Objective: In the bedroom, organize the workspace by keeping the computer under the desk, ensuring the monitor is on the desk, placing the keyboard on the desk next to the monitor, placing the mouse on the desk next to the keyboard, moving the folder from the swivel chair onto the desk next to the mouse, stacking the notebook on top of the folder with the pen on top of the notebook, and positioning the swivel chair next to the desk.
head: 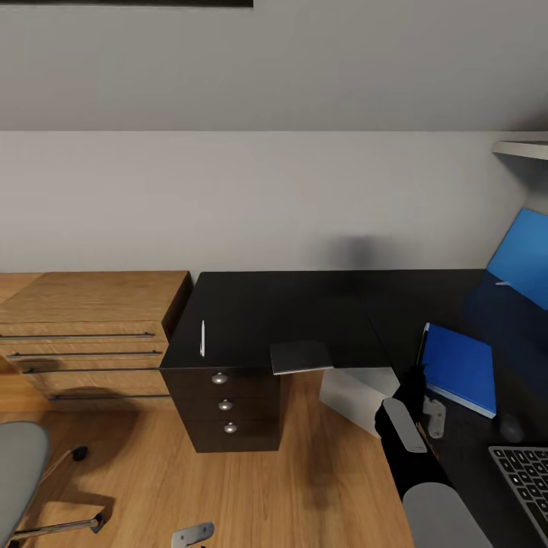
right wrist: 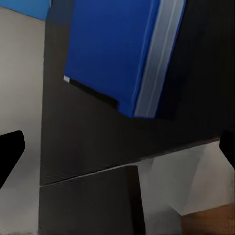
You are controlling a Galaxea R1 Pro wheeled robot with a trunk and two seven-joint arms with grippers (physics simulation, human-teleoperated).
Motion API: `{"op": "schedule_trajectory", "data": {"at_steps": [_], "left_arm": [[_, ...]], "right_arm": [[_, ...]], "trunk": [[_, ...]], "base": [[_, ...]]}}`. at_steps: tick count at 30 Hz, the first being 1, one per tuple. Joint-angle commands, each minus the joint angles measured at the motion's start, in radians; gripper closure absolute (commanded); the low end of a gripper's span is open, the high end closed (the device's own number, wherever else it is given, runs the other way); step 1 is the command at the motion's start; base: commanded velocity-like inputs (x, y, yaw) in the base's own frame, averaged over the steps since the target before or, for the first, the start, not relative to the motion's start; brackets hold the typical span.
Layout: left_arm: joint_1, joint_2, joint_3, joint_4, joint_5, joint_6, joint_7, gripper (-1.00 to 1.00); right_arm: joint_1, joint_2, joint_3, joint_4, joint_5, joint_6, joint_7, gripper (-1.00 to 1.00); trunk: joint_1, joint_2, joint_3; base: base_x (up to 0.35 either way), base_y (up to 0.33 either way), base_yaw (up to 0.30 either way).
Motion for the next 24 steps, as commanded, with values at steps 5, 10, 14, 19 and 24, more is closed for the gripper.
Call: {"op": "schedule_trajectory", "data": {"at_steps": [5, 10, 14, 19, 24], "left_arm": [[-0.001, 0.002, -0.007, -0.002, 0.006, 0.002, 0.008, -1.00], [-0.001, 0.002, -0.007, -0.001, 0.006, 0.002, 0.008, -1.00], [-0.001, 0.002, -0.007, -0.001, 0.006, 0.002, 0.008, -1.00], [-0.001, 0.002, -0.007, 0.000, 0.006, 0.002, 0.008, -1.00], [-0.001, 0.002, -0.007, 0.000, 0.006, 0.002, 0.008, -1.00]], "right_arm": [[0.001, 0.024, 0.009, 0.000, -0.001, -0.001, -0.008, -1.00], [0.001, 0.029, 0.030, 0.000, -0.002, 0.000, -0.010, -1.00], [0.002, 0.031, 0.043, 0.002, -0.002, 0.000, -0.015, -1.00], [0.002, 0.031, 0.091, 0.003, -0.002, 0.048, -0.064, -1.00], [0.002, 0.031, 0.123, 0.005, -0.001, 0.152, -0.092, -1.00]], "trunk": [[0.000, -0.001, -0.001], [0.000, -0.001, -0.001], [0.000, -0.001, -0.001], [0.000, -0.001, -0.001], [0.000, -0.001, -0.001]], "base": [[0.000, 0.000, 0.000], [0.000, 0.000, 0.000], [0.000, 0.000, 0.000], [0.000, 0.000, 0.000], [0.000, 0.000, 0.000]]}}
